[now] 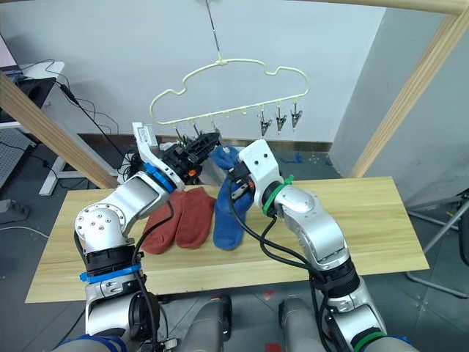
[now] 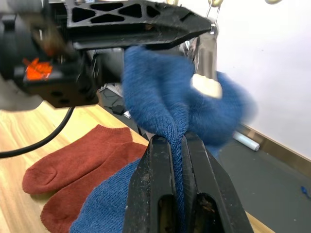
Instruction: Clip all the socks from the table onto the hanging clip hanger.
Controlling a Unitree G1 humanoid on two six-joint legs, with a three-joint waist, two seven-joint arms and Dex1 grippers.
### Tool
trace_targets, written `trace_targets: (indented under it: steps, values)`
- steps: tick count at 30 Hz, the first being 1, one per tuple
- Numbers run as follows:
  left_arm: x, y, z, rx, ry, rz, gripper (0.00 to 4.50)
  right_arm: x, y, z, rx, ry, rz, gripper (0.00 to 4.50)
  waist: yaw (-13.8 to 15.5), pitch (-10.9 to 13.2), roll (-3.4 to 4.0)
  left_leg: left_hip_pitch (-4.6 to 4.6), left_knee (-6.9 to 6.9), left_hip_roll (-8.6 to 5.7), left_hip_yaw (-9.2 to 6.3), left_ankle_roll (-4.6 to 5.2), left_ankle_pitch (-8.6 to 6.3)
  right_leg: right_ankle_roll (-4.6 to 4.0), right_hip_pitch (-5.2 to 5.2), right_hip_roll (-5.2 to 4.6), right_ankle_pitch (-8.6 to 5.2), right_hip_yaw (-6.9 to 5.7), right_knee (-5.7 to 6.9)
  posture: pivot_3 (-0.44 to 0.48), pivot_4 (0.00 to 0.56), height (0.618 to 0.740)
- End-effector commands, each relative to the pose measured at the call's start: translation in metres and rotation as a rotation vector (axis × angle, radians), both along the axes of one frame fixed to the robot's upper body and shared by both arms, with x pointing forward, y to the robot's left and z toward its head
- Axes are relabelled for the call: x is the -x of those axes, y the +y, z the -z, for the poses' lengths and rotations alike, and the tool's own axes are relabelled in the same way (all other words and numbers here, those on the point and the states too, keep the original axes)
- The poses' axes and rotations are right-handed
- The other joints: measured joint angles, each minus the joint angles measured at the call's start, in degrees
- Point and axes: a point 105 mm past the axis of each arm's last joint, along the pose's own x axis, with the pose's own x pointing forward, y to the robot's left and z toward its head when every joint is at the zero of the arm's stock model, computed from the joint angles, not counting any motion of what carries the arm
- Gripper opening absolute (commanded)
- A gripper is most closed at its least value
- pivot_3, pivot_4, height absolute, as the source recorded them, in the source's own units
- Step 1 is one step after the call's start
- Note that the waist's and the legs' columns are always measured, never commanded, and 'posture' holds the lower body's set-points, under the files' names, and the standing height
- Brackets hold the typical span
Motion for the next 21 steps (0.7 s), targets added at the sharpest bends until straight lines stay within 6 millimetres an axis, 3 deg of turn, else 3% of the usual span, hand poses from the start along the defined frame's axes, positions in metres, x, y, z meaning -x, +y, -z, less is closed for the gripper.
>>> trace_targets:
  steps: [1,6,8,11,21]
  values:
    - [0.003,0.001,-0.010,0.001,-0.044,0.009,2.91,0.001,0.000,-0.011,-0.021,-0.048,0.000,0.00,0.07,0.00,0.00,-0.02,0.00,0.00,0.00,0.00,0.00,0.00,0.00,0.00,0.00,-0.01,-0.02,-0.027,0.251,0.740]
    - [0.011,0.015,-0.014,-0.049,-0.065,0.003,4.43,-0.002,-0.001,-0.001,-0.043,-0.007,0.004,0.00,0.07,0.00,0.00,-0.08,0.00,0.00,-0.10,0.00,0.00,0.00,0.00,0.00,0.00,-0.10,-0.07,-0.023,0.250,0.740]
    - [0.016,0.020,-0.015,-0.091,-0.075,0.005,4.47,-0.003,-0.001,0.002,-0.056,0.007,-0.002,0.00,0.07,0.00,0.00,-0.08,-0.02,0.01,-0.10,0.00,0.00,0.00,-0.01,0.00,0.00,-0.10,-0.07,-0.021,0.251,0.740]
    - [0.026,0.026,-0.010,-0.223,-0.091,0.003,4.50,-0.007,-0.002,0.007,-0.097,0.044,-0.012,0.78,0.29,0.00,0.00,-0.09,-0.03,0.01,-0.12,0.00,0.00,0.00,-0.01,-0.01,0.00,-0.12,-0.08,0.004,0.250,0.740]
    - [0.054,0.051,0.021,-0.728,-0.194,-0.153,4.50,-0.012,-0.037,0.030,-0.095,0.102,0.023,4.39,1.08,0.01,0.01,-0.13,-0.08,-0.01,-0.14,-0.01,0.00,-0.02,0.00,-0.10,0.00,-0.06,-0.22,0.038,0.252,0.740]
